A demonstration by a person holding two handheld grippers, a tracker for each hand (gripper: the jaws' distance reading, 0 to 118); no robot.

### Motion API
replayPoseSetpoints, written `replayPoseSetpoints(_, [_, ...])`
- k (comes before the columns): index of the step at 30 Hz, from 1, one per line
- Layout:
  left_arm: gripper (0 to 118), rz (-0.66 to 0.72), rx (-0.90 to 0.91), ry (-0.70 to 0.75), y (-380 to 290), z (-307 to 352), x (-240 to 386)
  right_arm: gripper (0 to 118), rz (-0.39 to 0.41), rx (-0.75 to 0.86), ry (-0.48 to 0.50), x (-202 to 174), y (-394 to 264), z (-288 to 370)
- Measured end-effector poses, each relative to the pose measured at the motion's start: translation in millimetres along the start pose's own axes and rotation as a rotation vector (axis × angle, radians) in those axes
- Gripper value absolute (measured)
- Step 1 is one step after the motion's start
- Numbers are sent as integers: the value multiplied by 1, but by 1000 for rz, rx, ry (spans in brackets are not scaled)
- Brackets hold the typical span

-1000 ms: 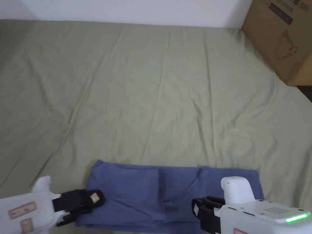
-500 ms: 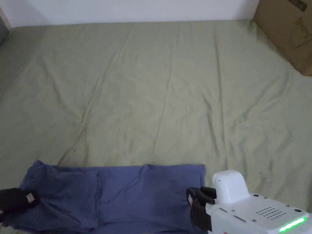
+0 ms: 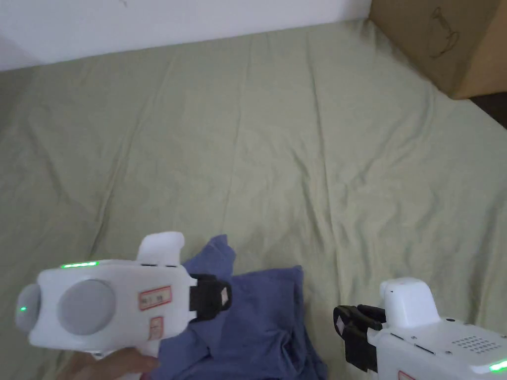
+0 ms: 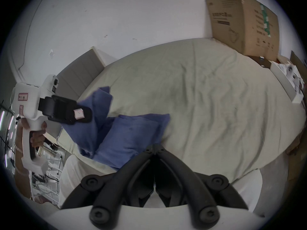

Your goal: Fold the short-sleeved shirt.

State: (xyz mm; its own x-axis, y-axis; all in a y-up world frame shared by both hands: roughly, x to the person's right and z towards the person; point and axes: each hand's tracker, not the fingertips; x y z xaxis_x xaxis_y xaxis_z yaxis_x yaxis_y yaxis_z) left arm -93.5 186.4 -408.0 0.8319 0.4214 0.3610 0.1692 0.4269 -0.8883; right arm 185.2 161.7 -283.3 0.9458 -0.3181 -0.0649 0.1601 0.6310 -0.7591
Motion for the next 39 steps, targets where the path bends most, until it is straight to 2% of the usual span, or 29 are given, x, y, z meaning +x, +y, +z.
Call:
replayPoseSetpoints(2, [14,-78,-72,-13,-2,-38,15,0,-18,-2,-22,11,-5,4])
replayPoseSetpoints(3, [19,-87,-99,-26,-6,-52,22,0,-33,-5,-31,17,-7,6])
replayPoseSetpoints(5, [68,-85,-155,-82,-12,-71,30,0,-58,-17,-50,27,-13,9])
replayPoseSetpoints(6, [68,-46,-149,-106,-13,-71,30,0,-66,-23,-56,30,-15,9])
replayPoseSetpoints(7, [76,-23,-151,-162,-14,-70,29,0,-73,-29,-63,33,-17,10])
replayPoseSetpoints(8, [93,-6,-148,-201,-14,-67,26,0,-79,-33,-72,36,-19,10])
replayPoseSetpoints(9, [100,19,-115,-202,-13,-58,22,0,-84,-40,-74,38,-21,9])
replayPoseSetpoints(13, [100,88,-1,-102,-5,-24,-5,0,-99,-60,-71,40,-24,4])
replayPoseSetpoints(14, [98,130,25,-61,-4,-15,-16,0,-96,-63,-70,38,-23,2])
replayPoseSetpoints(15, [90,164,52,-43,-4,-8,-25,0,-91,-64,-68,36,-23,1])
replayPoseSetpoints(18, [16,219,97,12,-9,2,-43,0,-77,-68,-58,30,-21,-3])
replayPoseSetpoints(19, [9,207,93,41,-11,0,-43,0,-73,-71,-50,28,-21,-5])
replayPoseSetpoints(21, [8,174,61,42,-16,-8,-39,0,-66,-77,-45,24,-20,-7])
replayPoseSetpoints(26, [8,146,-34,-110,-29,-52,-4,0,-60,-90,-40,22,-21,-8])
replayPoseSetpoints(31, [7,59,-149,-89,-45,-100,35,0,-70,-98,-54,26,-22,-4])
replayPoseSetpoints(39, [1,59,-145,-236,-51,-91,49,0,-80,-109,-55,25,-18,-6])
